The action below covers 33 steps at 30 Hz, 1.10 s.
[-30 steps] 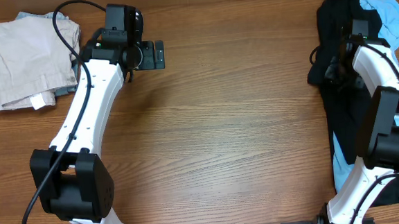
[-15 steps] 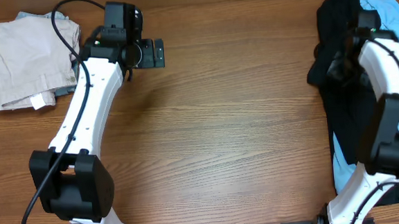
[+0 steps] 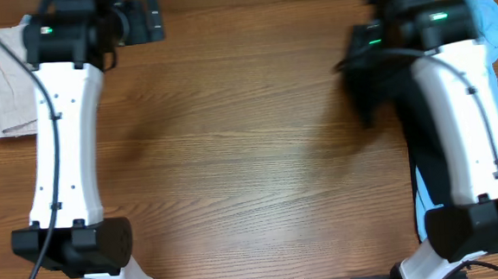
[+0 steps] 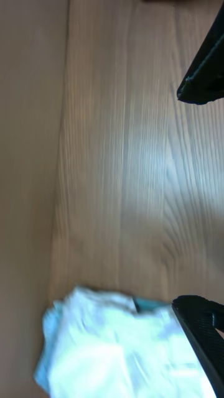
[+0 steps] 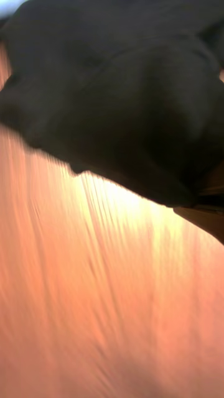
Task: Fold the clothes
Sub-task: 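Drag the black shirt leftward to the table center with the right gripper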
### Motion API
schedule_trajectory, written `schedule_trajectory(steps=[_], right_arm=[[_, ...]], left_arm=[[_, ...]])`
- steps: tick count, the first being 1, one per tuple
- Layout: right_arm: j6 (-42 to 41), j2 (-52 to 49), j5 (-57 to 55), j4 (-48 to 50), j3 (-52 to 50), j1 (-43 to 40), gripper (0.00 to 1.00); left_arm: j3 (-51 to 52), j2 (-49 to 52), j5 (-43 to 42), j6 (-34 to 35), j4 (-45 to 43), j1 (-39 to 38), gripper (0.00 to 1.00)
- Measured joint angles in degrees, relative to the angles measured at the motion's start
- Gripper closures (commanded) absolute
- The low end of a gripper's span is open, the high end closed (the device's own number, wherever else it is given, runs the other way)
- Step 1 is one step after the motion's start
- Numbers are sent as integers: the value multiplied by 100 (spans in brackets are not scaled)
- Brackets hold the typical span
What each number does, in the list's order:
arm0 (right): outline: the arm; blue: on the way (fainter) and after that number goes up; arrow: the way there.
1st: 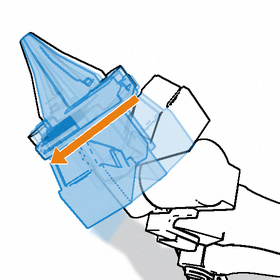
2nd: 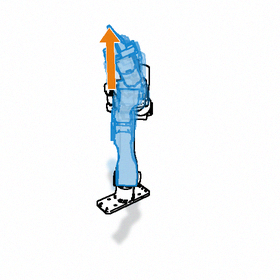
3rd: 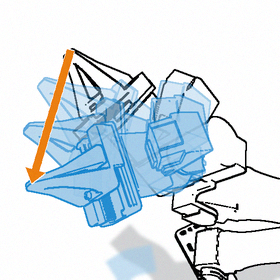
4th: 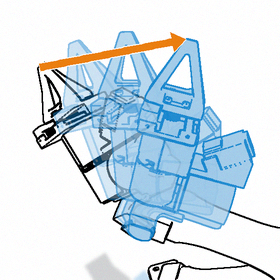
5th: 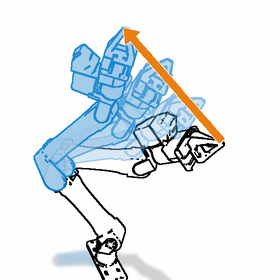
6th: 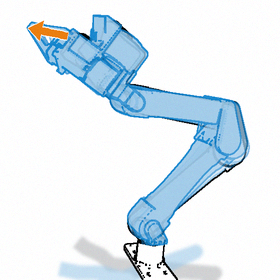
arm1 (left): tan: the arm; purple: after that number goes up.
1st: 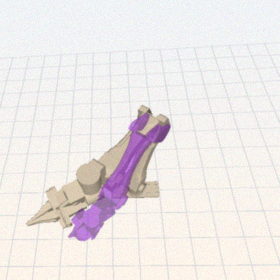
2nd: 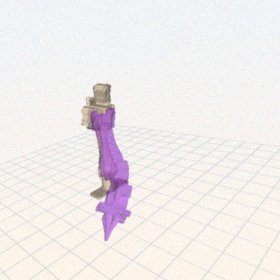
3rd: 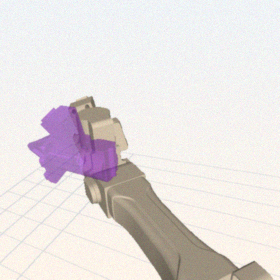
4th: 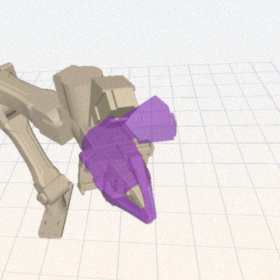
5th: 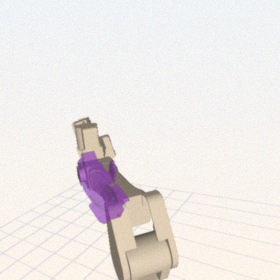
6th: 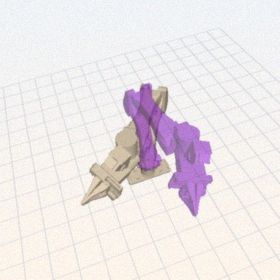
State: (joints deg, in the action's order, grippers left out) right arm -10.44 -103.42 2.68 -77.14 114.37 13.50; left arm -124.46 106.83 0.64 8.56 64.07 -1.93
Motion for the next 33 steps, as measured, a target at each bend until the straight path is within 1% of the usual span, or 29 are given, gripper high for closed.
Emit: schedule_trajectory(steps=[2,3,5,6,7,8,9,10,11,12,13,14,17,18,20,23,24,26,28,29,30,31,33], right_arm=[[-46,-7,127,83,0,826,95],[-74,-7,162,118,0,1084,95],[-181,-11,201,278,0,1915,91],[-201,-13,205,350,0,2188,86],[-267,-15,249,481,0,2653,73],[-284,-15,256,566,0,2931,65],[-323,-15,240,621,0,3320,51],[-361,-15,205,638,0,3526,44],[-455,-15,96,608,0,3766,34],[-474,-15,42,588,0,3803,29],[-505,-15,-44,522,2,3770,22],[-529,-15,-85,468,2,3700,19],[-605,-15,-188,118,2,3228,15],[-632,-15,-234,-96,2,2846,15],[-654,-15,-293,-302,2,2352,14],[-688,-15,-291,-549,2,1561,14],[-695,-15,-286,-647,2,1182,14],[-691,-13,-247,-765,2,748,14],[-693,20,-240,-861,2,435,14],[-686,72,-223,-905,2,289,14],[-686,197,-208,-951,0,142,14],[-675,490,-199,-1082,0,17,14],[-664,925,-216,-1436,0,-13,14]], left_arm=[[-9,0,2,0,142,350,0],[-9,2,2,0,181,457,0],[-9,0,2,0,238,719,0],[-9,0,2,0,240,813,0],[-9,2,2,0,245,881,0],[-9,2,4,0,267,927,0],[-9,0,2,0,289,955,0],[-9,0,2,0,326,960,0],[-9,0,0,0,365,953,0],[-9,0,-2,0,385,953,0],[-9,2,-11,0,391,953,0],[-9,0,-57,0,411,946,0],[-9,2,-247,0,503,942,0],[-11,2,-321,0,577,909,0],[-11,2,-470,-2,785,815,0],[-11,2,-586,-4,1078,476,0],[-11,2,-610,-7,1193,323,0],[-15,2,-623,31,1386,55,0],[-17,0,-625,190,1705,-195,0],[-20,2,-625,282,1851,-256,2],[-20,0,-625,487,2144,-341,2],[-20,0,-601,699,2437,-424,3],[-20,0,-535,907,2721,-522,4]])
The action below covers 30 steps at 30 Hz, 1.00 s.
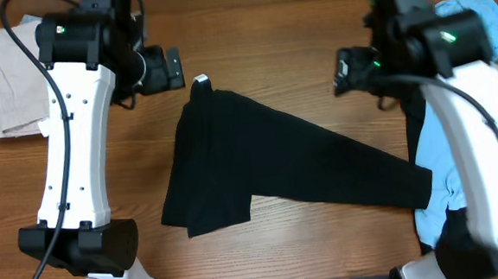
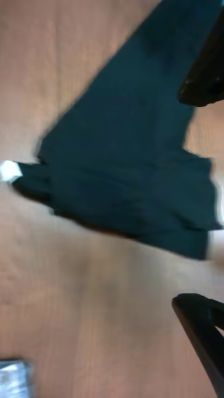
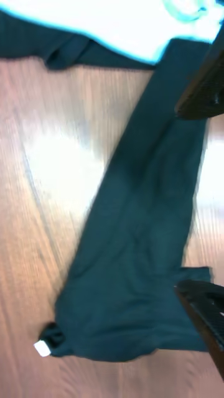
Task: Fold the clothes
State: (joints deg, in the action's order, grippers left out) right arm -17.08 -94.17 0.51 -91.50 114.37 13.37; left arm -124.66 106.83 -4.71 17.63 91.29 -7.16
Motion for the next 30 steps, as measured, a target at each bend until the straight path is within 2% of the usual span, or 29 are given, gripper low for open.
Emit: schedule_trajectory(steps=[5,11,14,19,25,30], right_arm=[[-7,1014,-42,-334,-190,4,12],[-269,1987,-286,321,-1980,2,11],[-365,2444,-275,745,-2979,2,11],[-422,2669,-221,1139,-3703,2,11],[-518,2509,-129,1530,-4201,2,11],[-525,2380,-92,1670,-4291,2,11]], left_arm=[[0,0,398,551,472,-741,4],[391,-173,715,1014,496,-1351,6],[1261,-557,765,1252,407,-1377,12],[3228,-1447,782,1674,-404,-1451,20],[5523,-1971,551,2168,-1491,-1537,23],[6846,-1961,-50,2286,-2616,-1537,32]])
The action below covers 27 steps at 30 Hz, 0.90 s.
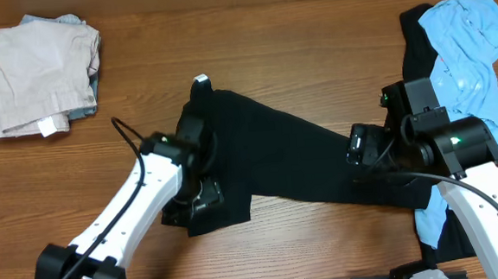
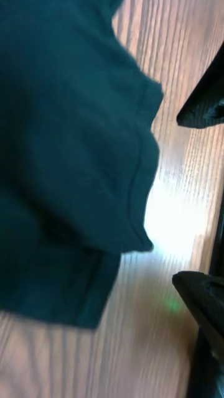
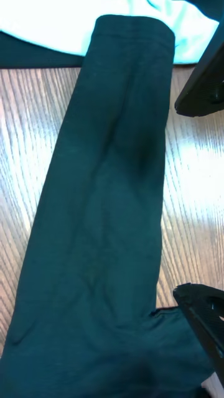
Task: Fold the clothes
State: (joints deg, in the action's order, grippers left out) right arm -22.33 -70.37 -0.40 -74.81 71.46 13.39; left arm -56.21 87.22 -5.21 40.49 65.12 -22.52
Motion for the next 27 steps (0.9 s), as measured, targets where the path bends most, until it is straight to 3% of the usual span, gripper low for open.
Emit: schedule_trajectory(steps=[5,16,20,23,27], right_arm=[[-15,-188,4,68,-2,0,11],[-13,-278,2,127,-61,0,10],[-11,-278,4,151,-61,0,10],[-11,-278,4,153,-61,0,10],[-11,-278,0,151,-61,0,10]], left_arm=[[715,-11,-212,17,-962,-2,51],[1545,-11,-66,39,-1561,-2,51],[1574,-33,-70,140,-1639,-2,72],[1578,-35,-59,173,-1698,0,94],[1578,-55,-66,160,-1799,0,96]])
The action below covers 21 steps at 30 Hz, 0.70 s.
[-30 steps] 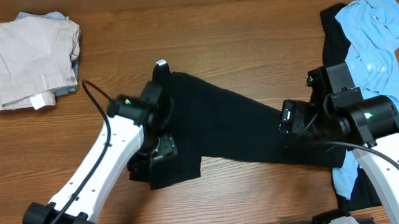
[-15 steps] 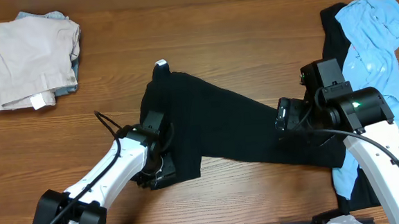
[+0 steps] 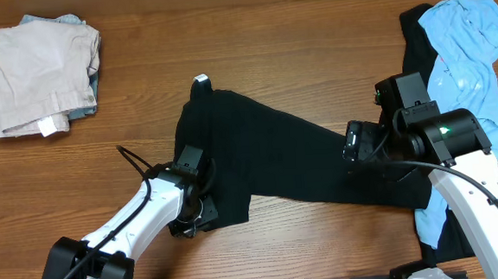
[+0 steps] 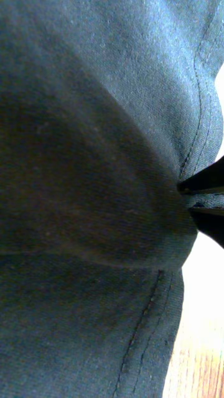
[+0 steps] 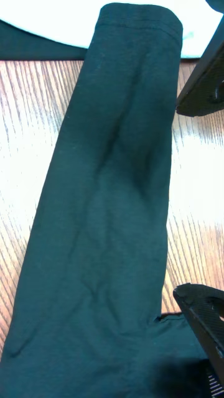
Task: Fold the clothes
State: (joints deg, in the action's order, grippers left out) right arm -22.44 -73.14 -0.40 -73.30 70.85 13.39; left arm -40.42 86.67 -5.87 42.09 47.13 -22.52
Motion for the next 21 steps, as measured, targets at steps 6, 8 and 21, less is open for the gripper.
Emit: schedule_trajectory(steps=[6,8,21], right_arm=[[0,0,4,85,-2,0,10],[-2,0,0,127,-4,0,10],[0,-35,0,-48,-33,0,10]], left_arm=[[-238,7,-17,-48,470,0,96],[-691,13,-15,-179,828,-2,96],[-4157,20,964,-1064,1447,52,96]])
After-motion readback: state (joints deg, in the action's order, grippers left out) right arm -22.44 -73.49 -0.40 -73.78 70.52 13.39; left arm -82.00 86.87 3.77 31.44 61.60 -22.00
